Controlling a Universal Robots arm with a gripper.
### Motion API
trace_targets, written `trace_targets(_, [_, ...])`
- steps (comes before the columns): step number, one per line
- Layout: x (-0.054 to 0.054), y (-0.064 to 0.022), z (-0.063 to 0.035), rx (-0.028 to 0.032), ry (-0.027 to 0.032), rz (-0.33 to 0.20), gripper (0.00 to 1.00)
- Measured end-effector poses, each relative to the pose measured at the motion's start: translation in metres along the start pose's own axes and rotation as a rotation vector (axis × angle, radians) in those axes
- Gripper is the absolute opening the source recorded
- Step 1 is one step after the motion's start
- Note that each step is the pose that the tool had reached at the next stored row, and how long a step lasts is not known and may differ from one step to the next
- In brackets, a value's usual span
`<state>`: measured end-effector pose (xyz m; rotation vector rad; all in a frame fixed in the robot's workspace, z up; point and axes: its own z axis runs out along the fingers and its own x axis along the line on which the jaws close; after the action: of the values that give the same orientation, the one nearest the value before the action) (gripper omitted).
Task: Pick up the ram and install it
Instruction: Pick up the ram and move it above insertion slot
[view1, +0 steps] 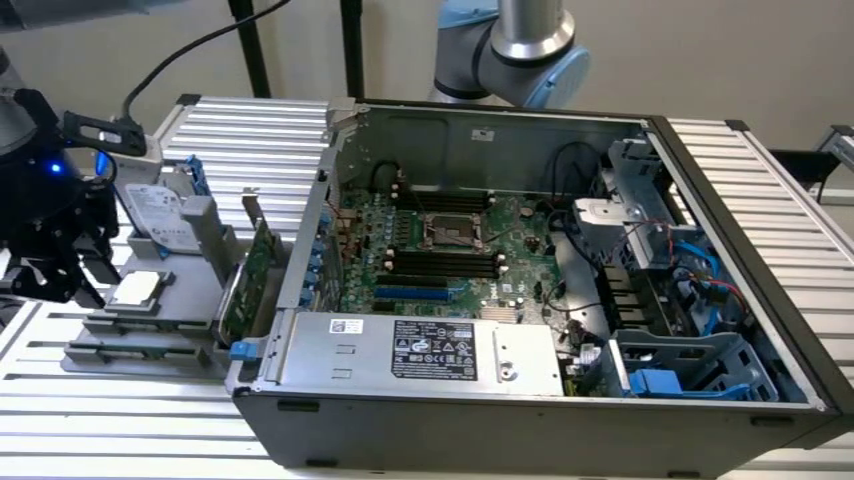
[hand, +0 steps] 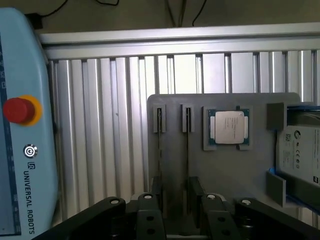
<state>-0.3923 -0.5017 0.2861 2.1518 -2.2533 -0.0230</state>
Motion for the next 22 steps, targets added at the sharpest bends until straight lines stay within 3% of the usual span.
trace_targets(11, [0.011, -0.0039, 0.0195, 0.0003, 0.0018, -0.032, 0.36])
trace_targets(22, [0.013, -0.0045, 0.0396, 0.0003, 0.0019, -0.036, 0.36])
